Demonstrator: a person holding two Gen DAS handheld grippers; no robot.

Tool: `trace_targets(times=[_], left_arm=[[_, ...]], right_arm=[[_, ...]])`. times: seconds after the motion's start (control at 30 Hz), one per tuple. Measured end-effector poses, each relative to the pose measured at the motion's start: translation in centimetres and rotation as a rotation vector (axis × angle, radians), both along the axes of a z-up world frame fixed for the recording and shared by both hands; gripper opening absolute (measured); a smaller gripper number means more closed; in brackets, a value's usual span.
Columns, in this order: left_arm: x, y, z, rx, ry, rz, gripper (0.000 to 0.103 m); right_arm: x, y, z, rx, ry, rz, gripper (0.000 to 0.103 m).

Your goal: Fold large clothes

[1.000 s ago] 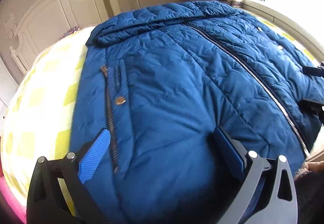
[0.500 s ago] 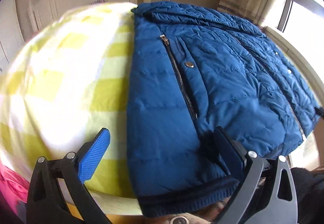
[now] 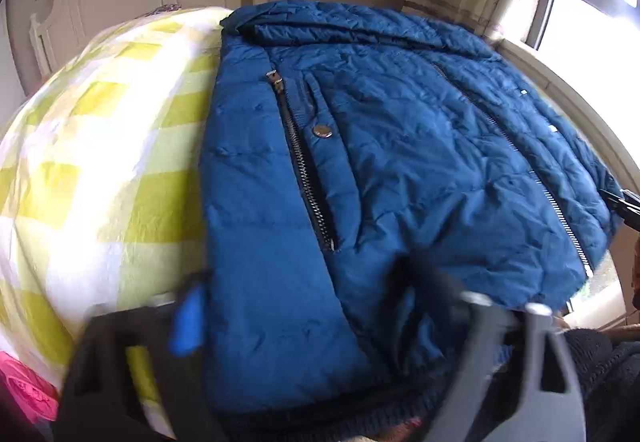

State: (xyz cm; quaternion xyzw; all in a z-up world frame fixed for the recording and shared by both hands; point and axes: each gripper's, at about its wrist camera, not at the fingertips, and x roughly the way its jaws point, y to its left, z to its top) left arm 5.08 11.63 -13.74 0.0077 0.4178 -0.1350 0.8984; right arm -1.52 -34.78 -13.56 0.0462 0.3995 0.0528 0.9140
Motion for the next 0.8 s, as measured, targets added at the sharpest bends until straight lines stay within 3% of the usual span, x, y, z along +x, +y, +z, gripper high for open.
trace_targets(times=[0.07, 0.1, 0.13, 0.17, 0.27, 0.4, 0.57, 0.7, 0.8], left_arm=[[-0.6, 0.8, 0.6, -0.063, 0.011, -0.010, 0.027], [-1.1, 1.0, 1.0, -0.079, -0.001, -0.025, 0.024], [-1.5, 1.3, 1.4, -0.099, -0.016, -0.030, 0.013], [-2.0, 1.9, 1.9, -0.123, -0.027, -0.018, 0.009], [-3.9, 5.2, 3.9, -0.294, -0.038, -0.010, 0.009], [-7.9, 9.0, 7.0, -0.452, -0.099, -0.035, 0.008], [-12.1, 12.6, 12.3, -0.615, -0.261, -0.080, 0.008], [-9.9, 13.8, 16.1, -0.701, -0.340, -0.097, 0.011], [-3.7, 12.7, 16.9, -0.718, -0.285, -0.057, 0.014]], right_arm=[[-0.5, 0.0, 0.5, 0.025, -0.019, 0.016, 0.032], [-0.8, 0.3, 0.9, 0.021, -0.027, 0.020, 0.025], [-1.0, 0.5, 1.2, 0.027, -0.034, 0.023, 0.023], [-1.4, 0.6, 1.6, 0.046, -0.043, 0.023, 0.022], [-3.2, 0.5, 2.8, 0.125, -0.064, 0.042, 0.021], [-8.7, 0.6, 6.3, 0.259, -0.142, 0.140, 0.020], [-15.0, 1.7, 14.6, 0.267, -0.398, 0.232, 0.020], [-13.2, 2.1, 19.4, 0.228, -0.501, 0.233, 0.020], [-6.7, 1.7, 20.7, 0.230, -0.458, 0.178, 0.021]])
